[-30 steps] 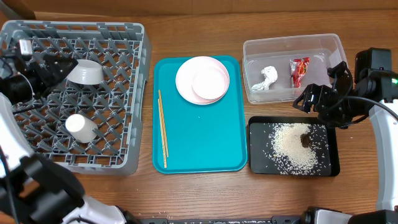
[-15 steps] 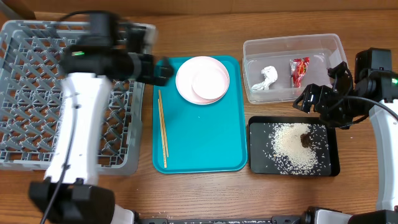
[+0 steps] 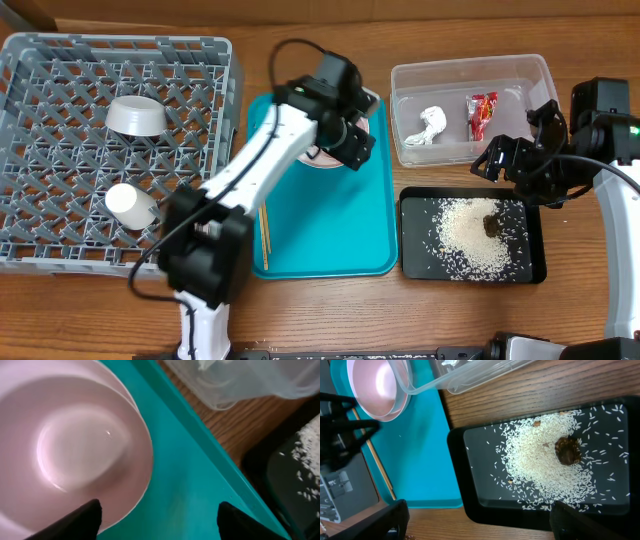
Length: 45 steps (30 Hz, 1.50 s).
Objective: Sort waste into correct bins and load items into the dishwasher
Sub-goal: 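Grasp the pink plate with the left gripper, lift toward rack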
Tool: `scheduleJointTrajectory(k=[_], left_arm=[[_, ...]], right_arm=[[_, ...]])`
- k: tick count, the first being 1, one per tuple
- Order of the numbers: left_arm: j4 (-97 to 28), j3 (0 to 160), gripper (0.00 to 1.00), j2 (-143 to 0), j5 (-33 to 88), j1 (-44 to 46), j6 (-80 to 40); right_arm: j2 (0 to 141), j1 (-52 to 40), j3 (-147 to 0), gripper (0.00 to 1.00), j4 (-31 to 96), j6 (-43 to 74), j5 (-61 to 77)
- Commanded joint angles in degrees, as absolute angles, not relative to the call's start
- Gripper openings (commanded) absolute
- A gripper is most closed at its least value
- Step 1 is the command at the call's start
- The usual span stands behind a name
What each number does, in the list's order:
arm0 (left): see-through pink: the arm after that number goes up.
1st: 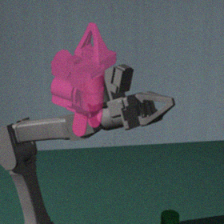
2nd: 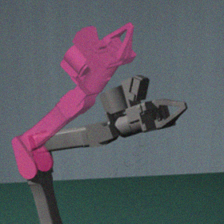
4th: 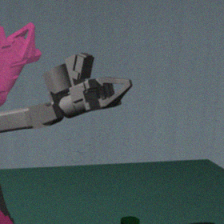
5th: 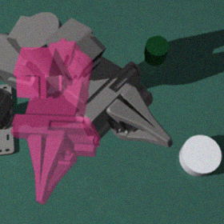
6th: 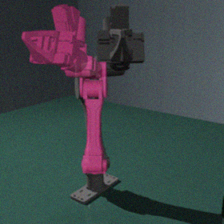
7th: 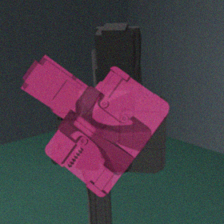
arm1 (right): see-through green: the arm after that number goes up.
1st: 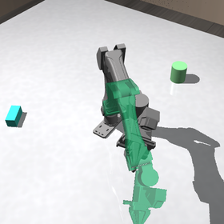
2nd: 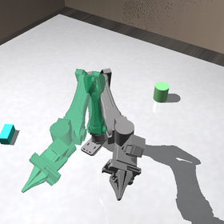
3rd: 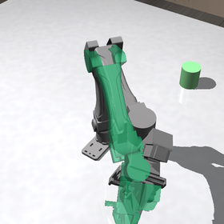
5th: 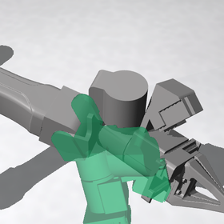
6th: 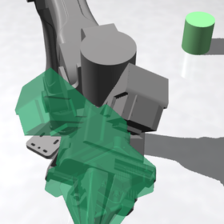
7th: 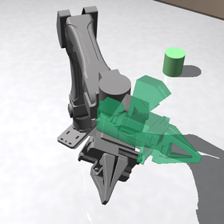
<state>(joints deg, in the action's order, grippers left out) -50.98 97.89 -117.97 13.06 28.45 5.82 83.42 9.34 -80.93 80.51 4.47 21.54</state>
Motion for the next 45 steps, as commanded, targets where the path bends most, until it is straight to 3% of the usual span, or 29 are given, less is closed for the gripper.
scheduleJointTrajectory(k=[1, 5, 8, 11, 23, 26, 34, 45], left_arm=[[-51.0, 98.5, 0.66, -121.38, 8.45, 29.41, 6.37], [-51.55, 98.5, 0.55, -124.22, 6.37, 29.65, 6.37], [-51.62, 98.56, 0.17, -123.85, 4.29, 29.28, 6.17], [-51.77, 99.53, 0.04, -122.93, 3.99, 29.21, 6.15], [-57.25, 108.99, 0.04, -113.62, 6.92, 22.65, 1.26], [-57.56, 109.56, 0.04, -110.63, 14.2, 16.97, 1.34], [-57.43, 109.06, 0.04, -110.93, 49.36, -2.24, 7.73], [-57.08, 109.01, 0.04, -122.48, 74.59, -16.43, 7.7]], right_arm=[[82.94, 9.34, -82.08, 0.92, 80.31, 4.45, 21.04], [82.94, 9.34, -82.08, 0.92, 80.34, 4.45, 21.04], [82.94, 9.34, -82.08, 0.92, 80.55, 4.45, 21.04], [82.94, 9.34, -82.08, 0.92, 80.64, 4.45, 21.02], [82.94, 9.34, -82.08, 0.92, 81.25, 4.43, 20.97], [82.94, 9.37, -82.08, 0.92, 81.25, 4.4, 20.99], [82.94, 9.37, -82.08, 0.92, 81.19, 4.43, 20.99], [82.94, 9.39, -82.08, 0.92, 81.17, 4.43, 20.99]])
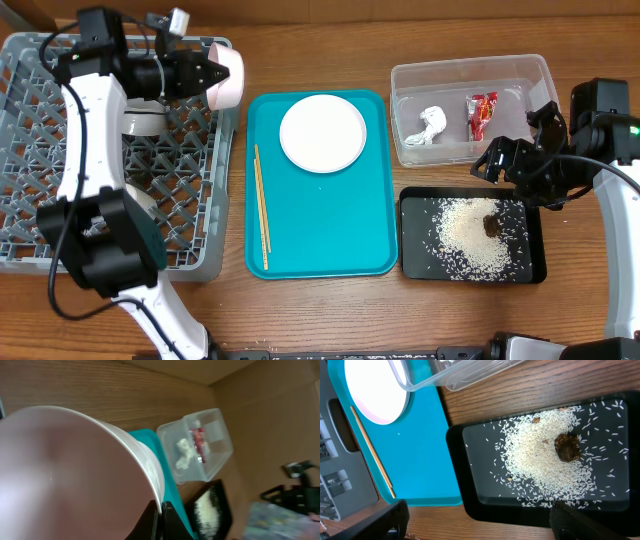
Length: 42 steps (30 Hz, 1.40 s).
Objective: Sort waste into correct bins and load items into the dishwasher
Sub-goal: 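Grasp the pink plate with the left gripper, lift toward rack, then lower the pink plate into the rack and open the left gripper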
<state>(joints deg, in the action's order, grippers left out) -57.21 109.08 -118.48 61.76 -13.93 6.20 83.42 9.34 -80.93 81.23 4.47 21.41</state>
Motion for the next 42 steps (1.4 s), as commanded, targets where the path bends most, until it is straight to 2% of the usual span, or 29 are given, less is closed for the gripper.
scheduleJointTrajectory(k=[1, 8, 11, 13, 15, 18, 19, 20, 26, 31, 37, 42], left_arm=[[-57.1, 109.01, 0.04, -123.37, 75.57, -17.19, 7.68], [-57.23, 108.97, 0.05, -128.01, 77.21, -22.26, 7.66], [-57.95, 108.95, 0.21, -129.16, 77.1, -23.33, 7.68], [-58.63, 108.92, 0.2, -129.8, 76.42, -24.08, 7.68], [-59.27, 108.92, 0.25, -129.84, 75.72, -24.84, 7.7], [-61.08, 108.95, 0.65, -129.56, 75.64, -26.41, 7.68], [-62.19, 108.95, 0.85, -129.19, 75.64, -27.38, 7.7], [-62.81, 108.95, 1.0, -128.86, 75.64, -27.94, 7.73], [-65.65, 108.95, 1.0, -121.73, 73.19, -30.83, 11.25], [-67.79, 108.95, 1.0, -111.37, 64.84, -30.09, 11.57], [-80.49, 108.92, 1.0, -100.6, 28.73, -24.47, 3.9], [-90.85, 108.2, 1.0, -99.61, 14.31, -15.77, 0.14]], right_arm=[[82.94, 9.39, -82.08, 0.91, 81.17, 4.43, 20.99], [82.94, 9.39, -82.08, 0.92, 81.14, 4.43, 20.99], [82.94, 9.39, -82.08, 0.92, 81.17, 4.43, 20.97], [82.94, 9.39, -82.08, 0.92, 81.17, 4.43, 20.97], [82.94, 9.39, -82.08, 0.92, 81.17, 4.43, 20.99], [82.94, 9.39, -82.08, 0.91, 81.17, 4.43, 20.97], [82.94, 9.39, -82.08, 0.91, 81.14, 4.43, 20.97], [82.94, 9.39, -82.08, 0.92, 81.14, 4.43, 20.99], [82.94, 9.39, -82.08, 0.91, 81.14, 4.43, 20.97], [82.94, 9.39, -82.08, 0.92, 81.14, 4.43, 20.99], [82.94, 9.39, -82.08, 0.92, 81.1, 4.43, 20.99], [82.94, 9.39, -82.08, 0.92, 80.9, 4.43, 20.99]])
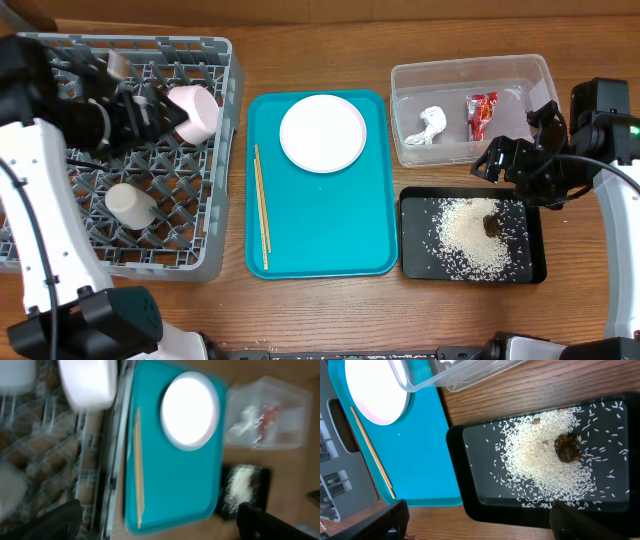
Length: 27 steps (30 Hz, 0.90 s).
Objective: Sort waste into correct bins and load items into the dishwasher
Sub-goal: 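Lower the pink plate into the rack and open the left gripper, then reach the left gripper to the teal tray and grasp the wooden chopsticks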
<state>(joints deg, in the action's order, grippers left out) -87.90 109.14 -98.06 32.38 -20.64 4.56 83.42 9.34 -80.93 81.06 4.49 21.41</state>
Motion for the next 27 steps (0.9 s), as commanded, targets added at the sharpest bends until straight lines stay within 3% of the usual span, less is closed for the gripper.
scheduleJointTrajectory(k=[1, 7, 14, 15, 19, 22, 27], left_arm=[[-91.44, 107.48, 1.0, -99.63, 12.67, -14.22, -0.56], [-88.99, 97.6, 0.97, -99.66, -2.83, -5.96, -9.58], [-79.55, 83.81, 0.85, -99.66, -1.02, -1.32, -9.93], [-77.84, 81.87, 0.82, -99.66, -0.99, -1.02, -9.91], [-71.7, 75.9, 0.49, -99.66, -1.04, -0.36, -9.85], [-69.01, 73.19, 0.44, -99.66, -1.04, -0.34, -9.85], [-66.78, 71.94, 0.26, -99.66, -1.04, -0.34, -9.85]], right_arm=[[82.94, 9.39, -82.08, 0.92, 80.9, 4.43, 20.99], [82.94, 9.39, -82.08, 0.92, 81.14, 4.43, 20.99], [82.94, 9.39, -82.08, 0.92, 81.14, 4.43, 20.99], [82.94, 9.39, -82.08, 0.92, 81.14, 4.43, 20.99], [82.94, 9.39, -82.08, 0.92, 81.17, 4.43, 21.02], [82.94, 9.39, -82.08, 0.92, 81.25, 4.43, 20.99], [82.94, 9.39, -82.08, 0.92, 81.41, 4.43, 21.02]])
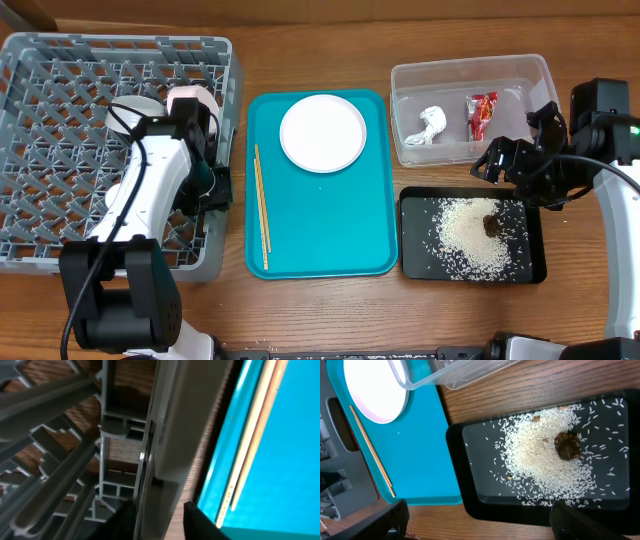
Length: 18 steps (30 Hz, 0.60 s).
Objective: Sort waste into correct bins and load items into the dishwasher
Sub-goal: 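Reach the left gripper to the teal tray and grasp the wooden chopsticks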
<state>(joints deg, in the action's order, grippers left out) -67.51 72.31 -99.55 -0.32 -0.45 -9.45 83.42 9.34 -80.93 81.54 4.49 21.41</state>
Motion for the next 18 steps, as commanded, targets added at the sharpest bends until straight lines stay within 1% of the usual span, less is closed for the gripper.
scheduleJointTrajectory(k=[1, 2, 4, 6, 7, 16, 17, 18], left_arm=[[-66.37, 71.94, 0.24, -99.66, -1.04, -0.34, -9.85], [-66.0, 71.94, 0.23, -99.66, -1.02, -0.34, -9.85], [-65.36, 71.94, 0.15, -99.66, -1.02, -0.34, -9.85], [-64.38, 71.94, 0.11, -99.66, -0.99, -0.34, -9.87], [-63.9, 71.94, 0.04, -99.66, -0.99, -0.36, -9.87], [-63.29, 72.05, 0.04, -99.63, -1.02, -0.36, -9.85], [-63.42, 72.05, 0.04, -99.66, -1.02, -0.36, -9.85], [-63.57, 72.05, 0.08, -99.66, -1.02, -0.36, -9.85]], right_arm=[[82.94, 9.39, -82.08, 0.92, 81.41, 4.43, 21.02], [82.94, 9.39, -82.08, 0.91, 81.41, 4.43, 21.02], [82.94, 9.39, -82.08, 0.91, 81.41, 4.43, 21.02], [82.94, 9.39, -82.08, 0.92, 81.41, 4.43, 21.02], [82.94, 9.39, -82.08, 0.92, 81.41, 4.43, 21.02], [82.94, 9.39, -82.08, 0.91, 81.43, 4.43, 21.02], [82.94, 9.39, -82.08, 0.91, 81.43, 4.43, 21.02], [82.94, 9.39, -82.08, 0.92, 81.43, 4.43, 21.02]])
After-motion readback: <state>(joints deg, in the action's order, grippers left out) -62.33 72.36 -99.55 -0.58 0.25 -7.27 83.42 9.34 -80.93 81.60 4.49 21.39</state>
